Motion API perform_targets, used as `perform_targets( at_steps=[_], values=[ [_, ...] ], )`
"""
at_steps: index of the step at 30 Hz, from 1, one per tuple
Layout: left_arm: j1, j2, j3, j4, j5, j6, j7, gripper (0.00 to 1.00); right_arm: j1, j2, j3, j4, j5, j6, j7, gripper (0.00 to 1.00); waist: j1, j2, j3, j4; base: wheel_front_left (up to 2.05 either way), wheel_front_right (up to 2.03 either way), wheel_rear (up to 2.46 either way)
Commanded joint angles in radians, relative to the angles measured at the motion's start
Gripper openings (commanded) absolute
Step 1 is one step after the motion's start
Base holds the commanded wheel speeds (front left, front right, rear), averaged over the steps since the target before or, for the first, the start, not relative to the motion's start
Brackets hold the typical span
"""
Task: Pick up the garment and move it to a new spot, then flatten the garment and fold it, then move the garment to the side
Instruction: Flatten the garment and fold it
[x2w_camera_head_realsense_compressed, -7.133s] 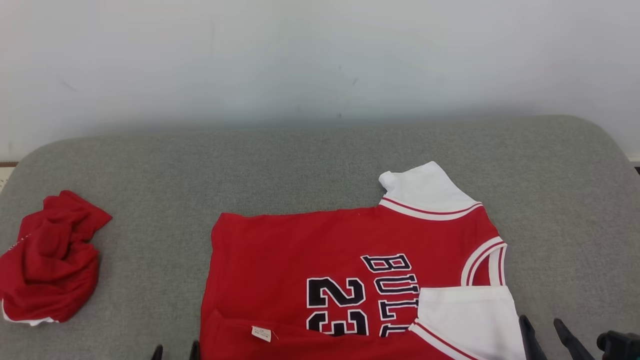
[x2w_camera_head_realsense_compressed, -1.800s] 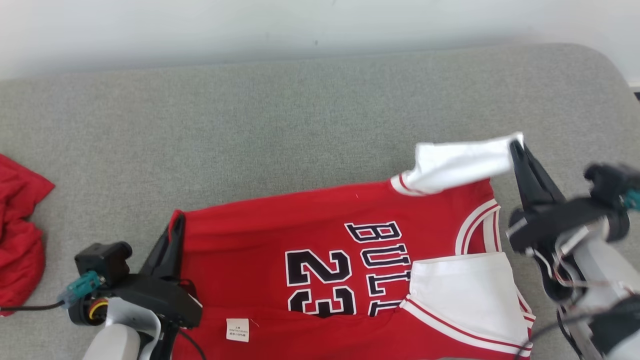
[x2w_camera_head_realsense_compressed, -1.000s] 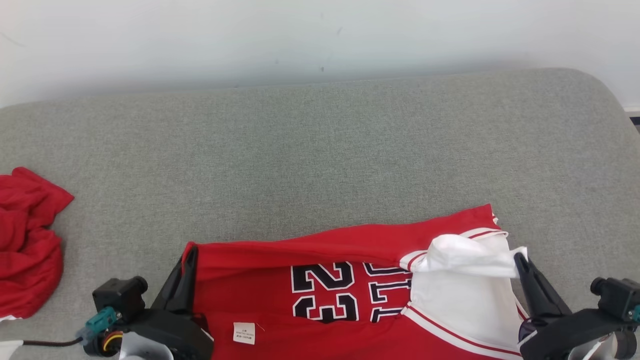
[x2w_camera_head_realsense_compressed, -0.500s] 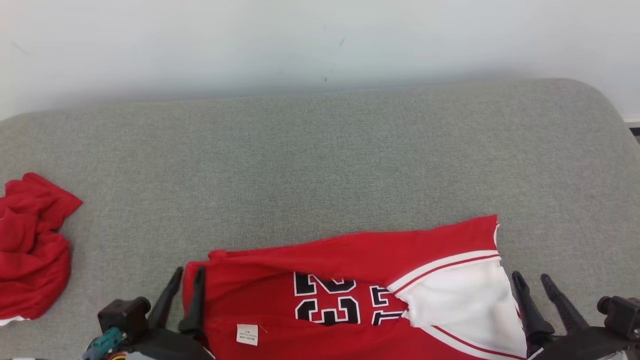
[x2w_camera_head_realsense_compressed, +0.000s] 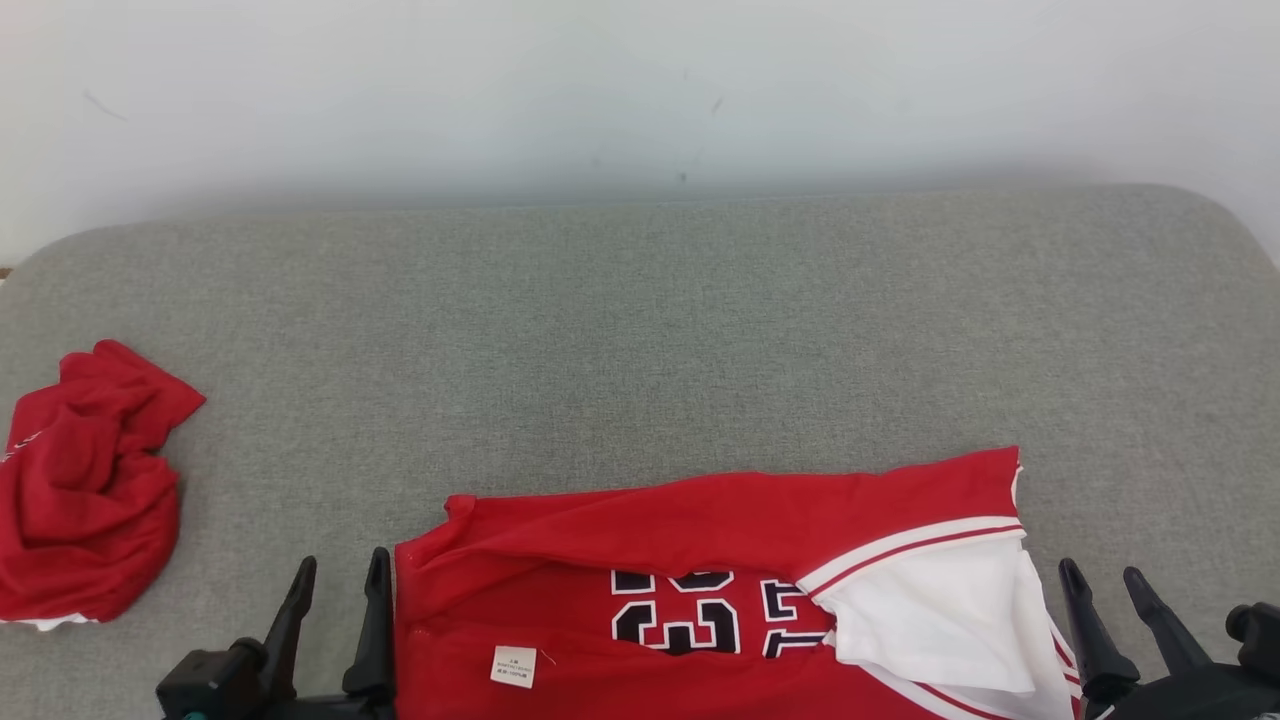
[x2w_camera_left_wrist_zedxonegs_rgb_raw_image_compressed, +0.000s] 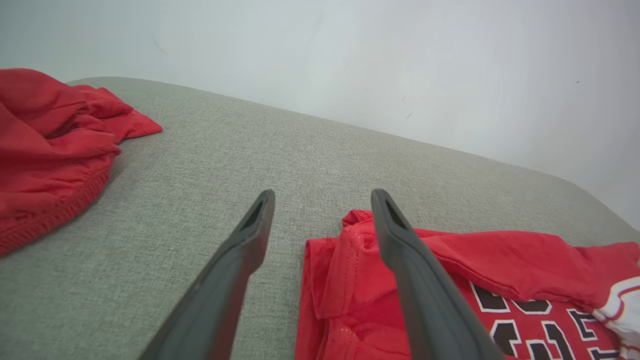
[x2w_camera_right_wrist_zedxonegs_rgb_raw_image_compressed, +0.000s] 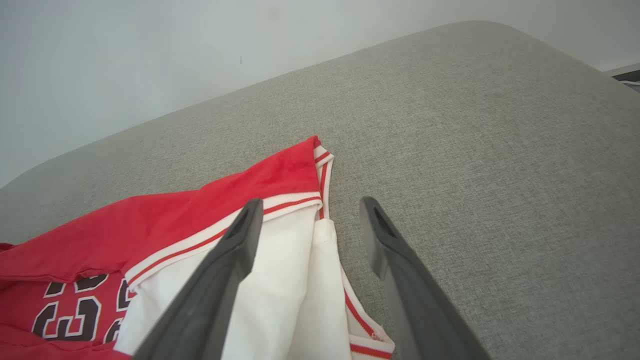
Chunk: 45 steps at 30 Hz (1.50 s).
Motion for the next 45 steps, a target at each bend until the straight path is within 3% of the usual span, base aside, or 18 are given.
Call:
perform_targets(
  at_steps=[1,12,28,29,31,32,45],
  values=[
    [0.025,0.002,0.006,-0.012,0.015,0.009,-0.011,1.0,-0.004,0.006,-0.008,0.011,-0.017,-0.001,0.012,1.0,0.0001,0.0,-0.004,0.006,0.0,0.0,0.0],
    [0.069,-0.004,0.025,-0.067,0.093,0.06,-0.026,1.0,-0.065,0.005,-0.007,0.148,-0.098,-0.001,0.061,1.0,0.0001,0.0,-0.011,0.029,0.0,0.0,0.0],
    [0.073,-0.047,0.054,-0.089,0.136,0.039,-0.026,1.0,-0.234,0.001,0.077,0.46,-0.08,-0.001,0.066,1.0,0.0001,0.0,0.017,0.071,0.0,0.0,0.0],
    [0.072,-0.049,0.056,-0.088,0.138,0.036,-0.027,1.0,-0.237,0.003,0.083,0.474,-0.076,-0.001,0.068,0.87,0.0001,0.0,0.017,0.073,0.0,0.0,0.0],
    [0.073,-0.052,0.062,-0.085,0.14,0.035,-0.027,1.0,-0.245,0.003,0.094,0.497,-0.068,-0.001,0.062,0.13,0.0001,0.0,0.017,0.074,0.0,0.0,0.0],
    [0.074,-0.053,0.064,-0.084,0.142,0.033,-0.027,1.0,-0.25,0.002,0.099,0.505,-0.064,-0.001,0.056,0.0,0.0001,0.0,0.016,0.075,0.0,0.0,0.0],
    [0.098,-0.069,0.094,-0.082,0.16,0.02,-0.027,1.0,-0.3,-0.086,0.066,0.568,-0.064,-0.001,-0.01,0.0,0.0001,0.0,-0.001,0.048,0.0,0.0,0.0]
  ],
)
